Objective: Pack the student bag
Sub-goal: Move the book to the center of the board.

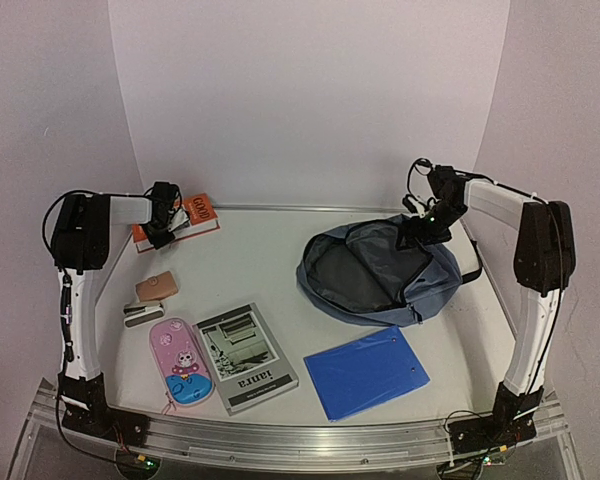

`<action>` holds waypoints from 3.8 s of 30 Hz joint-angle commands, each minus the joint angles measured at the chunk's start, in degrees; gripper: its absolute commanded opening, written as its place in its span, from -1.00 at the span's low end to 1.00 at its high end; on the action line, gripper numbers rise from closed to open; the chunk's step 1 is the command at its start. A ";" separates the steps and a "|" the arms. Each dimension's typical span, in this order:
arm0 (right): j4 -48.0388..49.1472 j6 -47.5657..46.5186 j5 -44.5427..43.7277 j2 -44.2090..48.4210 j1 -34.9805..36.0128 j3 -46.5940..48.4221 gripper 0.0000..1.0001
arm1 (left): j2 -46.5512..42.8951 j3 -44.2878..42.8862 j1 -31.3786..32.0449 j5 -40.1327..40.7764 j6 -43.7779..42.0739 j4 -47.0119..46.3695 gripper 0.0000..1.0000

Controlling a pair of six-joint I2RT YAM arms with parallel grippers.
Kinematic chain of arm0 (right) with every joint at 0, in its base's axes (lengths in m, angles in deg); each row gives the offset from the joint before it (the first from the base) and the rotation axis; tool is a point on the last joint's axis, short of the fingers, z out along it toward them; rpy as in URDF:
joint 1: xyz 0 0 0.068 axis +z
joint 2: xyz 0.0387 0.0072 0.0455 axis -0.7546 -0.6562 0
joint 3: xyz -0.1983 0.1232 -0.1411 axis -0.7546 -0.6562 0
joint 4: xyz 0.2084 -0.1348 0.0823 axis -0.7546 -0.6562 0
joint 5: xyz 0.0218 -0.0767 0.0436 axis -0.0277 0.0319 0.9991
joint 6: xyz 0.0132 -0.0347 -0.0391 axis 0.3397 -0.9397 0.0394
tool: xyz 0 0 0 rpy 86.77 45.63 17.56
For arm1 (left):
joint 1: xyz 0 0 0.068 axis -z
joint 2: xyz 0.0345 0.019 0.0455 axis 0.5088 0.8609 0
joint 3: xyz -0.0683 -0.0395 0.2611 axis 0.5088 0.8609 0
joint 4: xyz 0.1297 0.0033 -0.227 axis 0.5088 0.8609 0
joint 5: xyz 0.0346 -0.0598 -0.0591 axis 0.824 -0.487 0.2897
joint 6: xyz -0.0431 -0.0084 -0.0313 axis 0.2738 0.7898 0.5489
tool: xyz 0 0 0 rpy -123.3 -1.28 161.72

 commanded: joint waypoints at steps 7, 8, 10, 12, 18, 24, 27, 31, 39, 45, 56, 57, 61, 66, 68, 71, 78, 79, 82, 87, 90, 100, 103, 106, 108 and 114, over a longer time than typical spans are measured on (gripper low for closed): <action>-0.18 0.50 -0.77 0.79 0.23 3.17 0.96 | -4.33 -1.23 3.29 -3.43 5.60 2.27 -1.00; -0.17 0.64 -0.69 0.89 0.20 3.65 0.96 | -5.10 -0.93 4.23 -3.67 5.92 2.38 -1.00; -0.15 1.09 -0.17 1.06 0.22 4.82 0.97 | -6.59 -0.48 6.30 -4.31 6.65 3.31 -1.00; -0.23 1.49 1.01 1.08 0.21 6.14 0.97 | -7.83 0.02 8.62 -5.07 7.39 4.61 -1.00; -0.22 3.93 5.89 0.51 0.25 9.70 0.97 | -9.33 -0.53 16.19 -10.66 13.05 10.68 -1.00; -0.18 7.22 11.24 0.06 0.35 11.60 0.97 | -6.28 -5.43 25.65 -11.07 20.66 16.60 -1.00; -0.10 9.44 13.28 -0.34 0.99 12.68 0.97 | -5.55 -7.71 30.00 -11.43 24.76 19.26 -0.99; 0.42 12.10 14.75 -1.39 3.24 15.09 0.97 | -5.23 -11.33 33.79 -15.67 29.68 23.16 -1.00; 2.07 17.25 15.64 -3.13 7.02 16.17 0.97 | -0.77 -23.25 37.32 -24.57 39.88 30.28 -0.85; 3.11 18.98 15.70 -2.59 8.46 13.80 0.97 | -1.53 -27.11 34.20 -37.04 47.47 32.28 0.05; 6.76 23.88 16.52 -5.99 16.63 15.62 0.97 | -3.09 -24.65 16.52 -45.10 65.33 26.99 0.48; 7.15 24.35 16.69 -6.97 17.73 16.42 0.97 | -2.55 -24.63 15.13 -45.16 66.26 27.05 0.52; 8.34 25.06 16.09 -12.13 21.57 21.41 0.97 | -1.38 -22.09 9.87 -47.97 69.97 24.73 0.58; 9.65 27.09 13.86 -19.50 23.80 28.29 0.97 | -1.77 -15.55 5.01 -53.99 73.42 16.07 0.61; 10.34 28.15 13.29 -21.77 24.19 30.61 0.97 | -0.43 -15.89 4.26 -56.11 73.21 14.68 0.61; 11.18 29.30 13.05 -24.52 24.64 32.27 0.96 | 2.35 -18.94 4.29 -58.55 71.87 15.98 0.61; 13.03 30.95 9.92 -28.81 25.16 33.01 0.75 | 5.53 -18.78 4.41 -63.56 70.98 15.46 0.55; 13.35 31.17 9.75 -29.46 25.18 33.44 0.73 | 5.63 -18.30 4.50 -64.09 70.98 15.26 0.55; 14.16 31.87 8.00 -30.94 25.15 34.02 0.61 | 5.29 -16.28 4.79 -65.33 71.28 14.18 0.55; 14.32 32.14 6.54 -31.72 25.13 31.22 0.50 | 5.34 -15.25 7.18 -69.15 69.89 15.16 0.53; 14.32 31.95 6.66 -31.57 25.18 29.28 0.48 | 5.07 -14.40 9.22 -71.33 68.07 17.06 0.51; 14.45 30.24 18.59 -30.60 23.82 24.74 0.50 | -5.18 0.29 11.30 -83.68 77.03 1.15 0.49; 14.39 29.48 19.11 -29.51 22.12 22.13 0.48 | -6.57 2.97 10.80 -77.86 79.27 1.03 0.54; 14.32 28.54 18.60 -29.23 21.14 20.67 0.36 | -3.21 1.53 9.69 -72.28 81.70 6.21 0.54; 14.38 27.90 18.54 -29.39 21.05 20.46 0.29 | -0.98 0.44 9.64 -69.73 82.49 8.10 0.54; 14.44 26.63 16.12 -31.71 21.30 22.04 0.01 | 2.34 1.18 9.89 -70.70 87.02 4.67 0.53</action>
